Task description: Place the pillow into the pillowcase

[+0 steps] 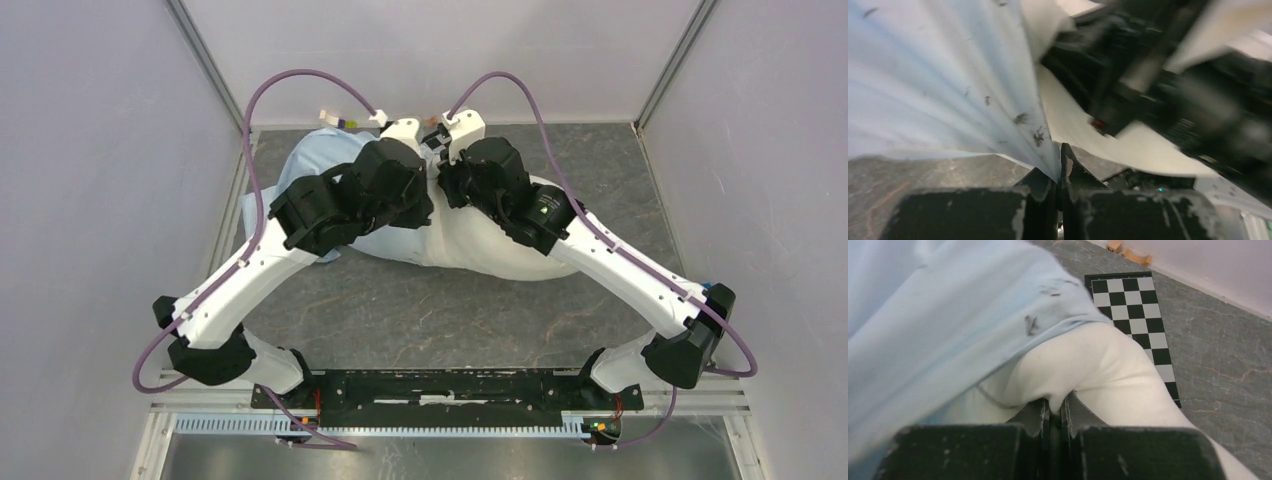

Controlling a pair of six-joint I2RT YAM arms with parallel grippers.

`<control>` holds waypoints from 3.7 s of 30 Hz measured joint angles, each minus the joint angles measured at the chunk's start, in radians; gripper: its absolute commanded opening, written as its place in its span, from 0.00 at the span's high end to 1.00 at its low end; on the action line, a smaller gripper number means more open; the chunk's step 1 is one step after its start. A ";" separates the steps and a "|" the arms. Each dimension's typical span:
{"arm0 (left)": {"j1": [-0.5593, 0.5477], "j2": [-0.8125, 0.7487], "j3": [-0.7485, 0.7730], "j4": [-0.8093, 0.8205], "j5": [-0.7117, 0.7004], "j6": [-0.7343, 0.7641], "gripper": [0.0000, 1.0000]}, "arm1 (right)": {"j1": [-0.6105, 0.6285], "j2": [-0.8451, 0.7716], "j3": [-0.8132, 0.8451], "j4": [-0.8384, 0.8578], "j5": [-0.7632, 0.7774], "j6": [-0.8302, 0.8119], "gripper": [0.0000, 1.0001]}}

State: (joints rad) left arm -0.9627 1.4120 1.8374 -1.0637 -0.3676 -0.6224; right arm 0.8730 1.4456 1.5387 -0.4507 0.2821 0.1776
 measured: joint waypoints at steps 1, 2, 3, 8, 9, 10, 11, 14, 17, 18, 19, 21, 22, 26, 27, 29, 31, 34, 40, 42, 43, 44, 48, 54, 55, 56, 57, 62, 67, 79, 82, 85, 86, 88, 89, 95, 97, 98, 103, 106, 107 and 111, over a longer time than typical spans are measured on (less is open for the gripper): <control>-0.022 0.024 0.049 -0.016 0.024 -0.006 0.97 | -0.010 0.002 -0.010 0.012 -0.003 0.009 1.00; -0.039 0.047 0.097 -0.035 0.045 -0.011 0.97 | -0.018 0.001 -0.023 0.029 -0.008 0.018 1.00; -0.044 0.057 0.127 -0.050 0.059 -0.016 0.98 | -0.021 0.000 -0.034 0.044 -0.016 0.028 1.00; -0.010 0.066 0.249 -0.131 0.135 -0.042 0.98 | -0.017 -0.020 -0.122 0.145 -0.077 0.084 1.00; 0.025 0.062 0.251 -0.130 0.167 -0.051 0.98 | -0.016 -0.024 -0.140 0.158 -0.084 0.093 1.00; 0.064 0.059 0.246 -0.126 0.204 -0.061 0.98 | -0.016 -0.029 -0.166 0.171 -0.091 0.107 1.00; 0.105 0.054 0.226 -0.108 0.241 -0.066 0.98 | -0.016 -0.030 -0.183 0.174 -0.095 0.116 1.00; 0.224 0.046 0.130 -0.047 0.330 -0.085 0.98 | -0.021 -0.020 -0.232 0.178 -0.106 0.140 0.77; 0.313 0.068 0.042 -0.013 0.401 -0.088 0.98 | -0.045 0.012 -0.230 0.179 -0.104 0.135 0.32; 0.338 0.080 0.019 -0.003 0.410 -0.088 0.98 | -0.060 0.031 -0.217 0.172 -0.103 0.122 0.19; 0.367 0.096 -0.008 0.010 0.419 -0.087 0.98 | -0.072 0.048 -0.203 0.168 -0.102 0.118 0.13; 0.414 0.134 -0.062 0.058 0.428 -0.088 0.98 | -0.096 0.089 -0.151 0.149 -0.093 0.078 0.03; 0.438 0.156 -0.091 0.100 0.433 -0.087 0.98 | -0.108 0.110 -0.109 0.128 -0.084 0.053 0.02; 0.497 0.223 -0.181 0.224 0.450 -0.084 0.98 | -0.101 0.159 0.068 0.072 -0.040 -0.024 0.02; 0.503 0.237 -0.184 0.240 0.452 -0.080 0.98 | -0.089 0.159 0.102 0.068 -0.017 -0.043 0.02; 0.512 0.277 -0.173 0.285 0.458 -0.066 0.98 | -0.065 0.148 0.143 0.072 0.035 -0.074 0.02; 0.516 0.313 -0.141 0.304 0.467 -0.055 0.98 | -0.046 0.116 0.135 0.075 0.078 -0.097 0.02; 0.516 0.348 -0.094 0.327 0.484 -0.042 0.89 | -0.031 0.054 0.073 0.072 0.122 -0.108 0.02; 0.516 0.354 -0.038 0.346 0.509 -0.010 0.42 | 0.040 -0.111 -0.319 0.132 0.192 -0.075 0.02; 0.513 0.337 -0.041 0.363 0.520 0.002 0.26 | 0.057 -0.120 -0.451 0.156 0.190 -0.056 0.02; 0.508 0.317 -0.055 0.369 0.522 0.007 0.20 | 0.058 -0.116 -0.503 0.167 0.189 -0.048 0.02; 0.502 0.292 -0.074 0.372 0.518 0.014 0.15 | 0.055 -0.109 -0.537 0.182 0.189 -0.041 0.02; 0.445 0.106 -0.214 0.353 0.439 0.040 0.06 | 0.032 -0.087 -0.560 0.256 0.170 -0.018 0.25; 0.318 -0.135 -0.430 0.290 0.202 0.056 0.06 | -0.034 -0.083 -0.571 0.352 0.074 0.043 0.83; 0.292 -0.143 -0.455 0.278 0.158 0.056 0.06 | -0.040 -0.083 -0.573 0.362 0.059 0.050 0.85; 0.266 -0.141 -0.476 0.267 0.112 0.056 0.07 | -0.048 -0.083 -0.574 0.372 0.039 0.063 0.85; 0.245 -0.131 -0.489 0.257 0.082 0.056 0.08 | -0.051 -0.083 -0.575 0.375 0.030 0.066 0.83; 0.190 -0.032 -0.544 0.221 -0.096 0.047 0.23 | -0.056 -0.092 -0.575 0.377 0.003 0.090 0.27; 0.190 0.010 -0.544 0.212 -0.196 0.029 0.61 | -0.057 -0.183 -0.588 0.330 0.039 0.071 0.02; 0.188 0.025 -0.482 0.200 -0.217 0.041 0.97 | -0.102 -0.181 -0.705 0.373 0.109 0.015 0.97; 0.166 0.081 -0.348 0.171 -0.156 0.048 0.98 | -0.117 -0.150 -0.653 0.374 0.029 0.034 1.00; 0.102 0.180 -0.137 0.158 -0.088 0.046 0.98 | -0.126 -0.146 -0.552 0.349 -0.028 0.066 1.00; 0.083 0.208 -0.086 0.161 -0.066 0.042 0.98 | -0.125 -0.148 -0.518 0.348 -0.039 0.077 1.00; 0.066 0.228 -0.061 0.185 -0.016 0.025 0.98 | -0.119 -0.171 -0.470 0.348 -0.043 0.095 1.00; 0.068 0.228 -0.072 0.194 0.012 0.010 0.98 | -0.112 -0.195 -0.463 0.348 -0.043 0.102 1.00; 0.084 0.224 -0.092 0.232 0.207 -0.065 0.98 | -0.092 -0.295 -0.511 0.341 -0.007 0.120 1.00; 0.088 0.222 -0.076 0.241 0.279 -0.094 0.98 | -0.084 -0.301 -0.566 0.367 0.019 0.134 1.00; 0.095 0.221 -0.068 0.251 0.322 -0.107 0.98 | -0.070 -0.298 -0.594 0.379 0.040 0.139 1.00; 0.175 0.244 -0.043 0.256 0.481 -0.164 0.98 | 0.038 -0.261 -0.674 0.408 0.155 0.148 0.89; 0.218 0.251 -0.099 0.293 0.528 -0.192 0.98 | 0.050 -0.261 -0.686 0.399 0.193 0.146 0.32; 0.232 0.248 -0.131 0.315 0.537 -0.201 0.98 | 0.051 -0.263 -0.686 0.389 0.199 0.137 0.19; 0.299 0.245 -0.301 0.415 0.589 -0.240 0.98 | 0.098 -0.307 -0.685 0.337 0.238 0.076 0.02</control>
State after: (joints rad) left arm -0.6632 1.6569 1.5364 -0.6487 0.2214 -0.8623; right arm 0.9710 1.1389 0.8539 -0.1135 0.5205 0.2531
